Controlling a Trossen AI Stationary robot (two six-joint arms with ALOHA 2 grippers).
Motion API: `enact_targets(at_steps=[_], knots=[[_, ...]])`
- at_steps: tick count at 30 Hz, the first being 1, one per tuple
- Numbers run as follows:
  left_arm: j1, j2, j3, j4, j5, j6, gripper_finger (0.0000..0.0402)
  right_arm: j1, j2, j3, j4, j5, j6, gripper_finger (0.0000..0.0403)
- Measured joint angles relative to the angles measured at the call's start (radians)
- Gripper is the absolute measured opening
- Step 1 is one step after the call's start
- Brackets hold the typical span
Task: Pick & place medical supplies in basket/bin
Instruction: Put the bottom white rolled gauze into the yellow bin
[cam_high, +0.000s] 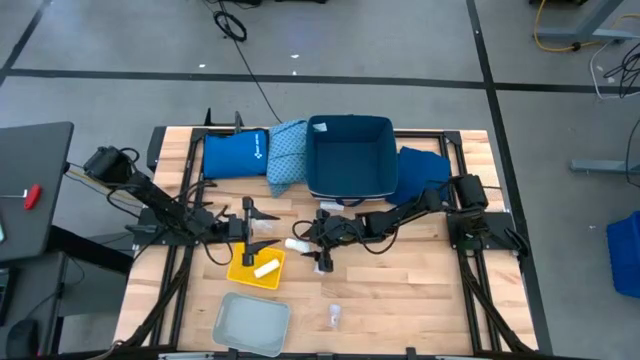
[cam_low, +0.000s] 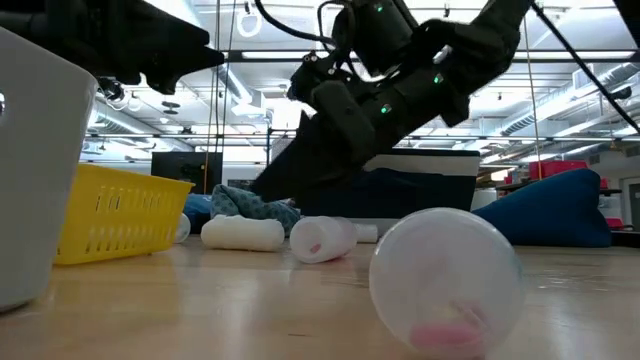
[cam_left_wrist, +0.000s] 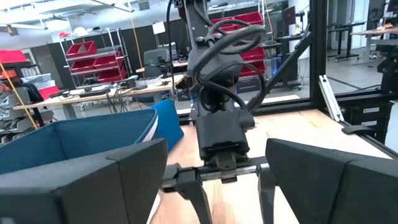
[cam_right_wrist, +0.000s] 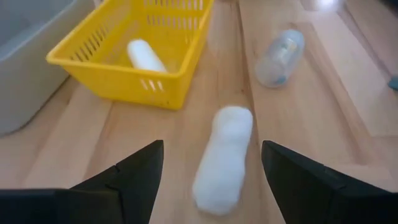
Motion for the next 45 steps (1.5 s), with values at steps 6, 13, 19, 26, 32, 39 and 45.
enact_targets(at_steps=[6,13,19,26,32,39,45], knots=[[0.000,0.000,0.000,-0.011,-0.002,-0.003,0.0280,0.000,0.048,0.016,-0.005,0.000,0.011,0.0277],[0.000,0.000,0.000,-0.022,-0.006,-0.012,0.0280,0.009,0.087,0.072,-0.037,0.001,-0.005,0.0276],[0.000,0.001,0.000,-0.029,-0.007,-0.013,0.0280,0.009,0.087,0.089,-0.086,0.017,-0.031,0.0256],[0.000,0.001,0.000,-0.031,-0.007,-0.016,0.0280,0.009,0.088,0.088,-0.116,0.036,-0.055,0.0204],[0.000,0.001,0.000,-0.037,-0.008,-0.016,0.0280,0.014,0.087,0.088,-0.128,0.069,-0.069,0.0129],[0.000,0.001,0.000,-0.037,-0.007,-0.016,0.0280,0.014,0.085,0.088,-0.131,0.072,-0.094,0.0016],[0.000,0.001,0.000,-0.037,-0.007,-0.016,0.0279,0.018,0.077,0.088,-0.153,0.064,-0.096,0.0016]])
